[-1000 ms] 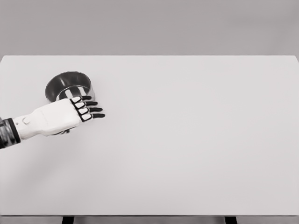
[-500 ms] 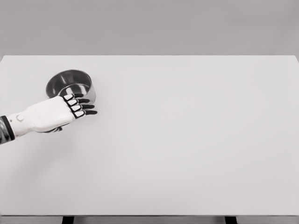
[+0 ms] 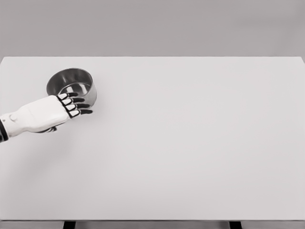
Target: Rotate pot handle
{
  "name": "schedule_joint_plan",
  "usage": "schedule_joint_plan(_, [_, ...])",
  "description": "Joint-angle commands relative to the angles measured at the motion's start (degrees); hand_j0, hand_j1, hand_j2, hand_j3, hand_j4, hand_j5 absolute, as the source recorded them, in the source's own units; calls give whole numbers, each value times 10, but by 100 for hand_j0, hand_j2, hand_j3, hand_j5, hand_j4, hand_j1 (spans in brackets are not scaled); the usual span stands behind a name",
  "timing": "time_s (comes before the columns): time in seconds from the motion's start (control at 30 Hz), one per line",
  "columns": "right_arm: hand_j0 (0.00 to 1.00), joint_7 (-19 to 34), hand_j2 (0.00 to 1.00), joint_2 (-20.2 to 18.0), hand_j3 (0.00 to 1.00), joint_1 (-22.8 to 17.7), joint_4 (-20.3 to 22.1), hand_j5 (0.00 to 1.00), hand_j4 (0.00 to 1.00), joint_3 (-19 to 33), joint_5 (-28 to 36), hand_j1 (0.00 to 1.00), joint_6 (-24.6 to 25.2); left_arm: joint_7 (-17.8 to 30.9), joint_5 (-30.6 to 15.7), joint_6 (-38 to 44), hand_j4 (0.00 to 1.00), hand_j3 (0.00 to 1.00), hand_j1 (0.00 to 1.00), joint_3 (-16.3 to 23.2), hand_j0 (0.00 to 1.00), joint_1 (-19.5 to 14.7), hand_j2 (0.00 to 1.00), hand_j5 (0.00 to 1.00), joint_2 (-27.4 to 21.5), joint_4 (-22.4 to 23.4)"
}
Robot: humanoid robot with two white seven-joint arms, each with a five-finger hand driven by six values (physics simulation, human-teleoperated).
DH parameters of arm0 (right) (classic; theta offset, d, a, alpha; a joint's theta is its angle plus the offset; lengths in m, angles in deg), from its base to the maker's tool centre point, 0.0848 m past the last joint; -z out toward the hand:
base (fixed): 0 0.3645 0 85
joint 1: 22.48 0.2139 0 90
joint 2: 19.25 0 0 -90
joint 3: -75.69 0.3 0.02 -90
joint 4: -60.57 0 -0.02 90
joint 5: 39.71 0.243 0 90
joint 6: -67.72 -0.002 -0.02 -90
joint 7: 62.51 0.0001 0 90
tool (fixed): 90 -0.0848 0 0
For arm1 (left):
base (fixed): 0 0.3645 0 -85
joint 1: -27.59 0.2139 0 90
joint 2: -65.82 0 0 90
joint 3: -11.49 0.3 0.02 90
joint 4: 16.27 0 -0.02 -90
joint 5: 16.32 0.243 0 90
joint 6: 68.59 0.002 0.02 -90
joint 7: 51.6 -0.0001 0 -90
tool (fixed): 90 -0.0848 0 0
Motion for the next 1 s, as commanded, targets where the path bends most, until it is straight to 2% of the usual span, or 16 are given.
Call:
schedule_joint_plan(0.0, [100,0,100,0,100,0,0,100,100,0,0,100,-1,-1,-5,0,100,100,100,-2,100,0,100,100,-9,1])
schedule_joint_plan(0.43, [100,0,100,0,100,0,0,100,100,0,0,100,-1,-1,-7,0,100,100,100,-16,100,-2,100,100,-12,36])
schedule_joint_plan(0.8, [100,0,100,0,100,0,0,100,100,0,0,100,0,-1,-8,0,100,100,100,-51,100,3,100,100,-11,50])
schedule_joint_plan(0.97, [100,0,100,0,100,-1,0,100,100,0,0,100,-1,-1,-7,0,100,100,100,-60,100,0,100,100,-12,73])
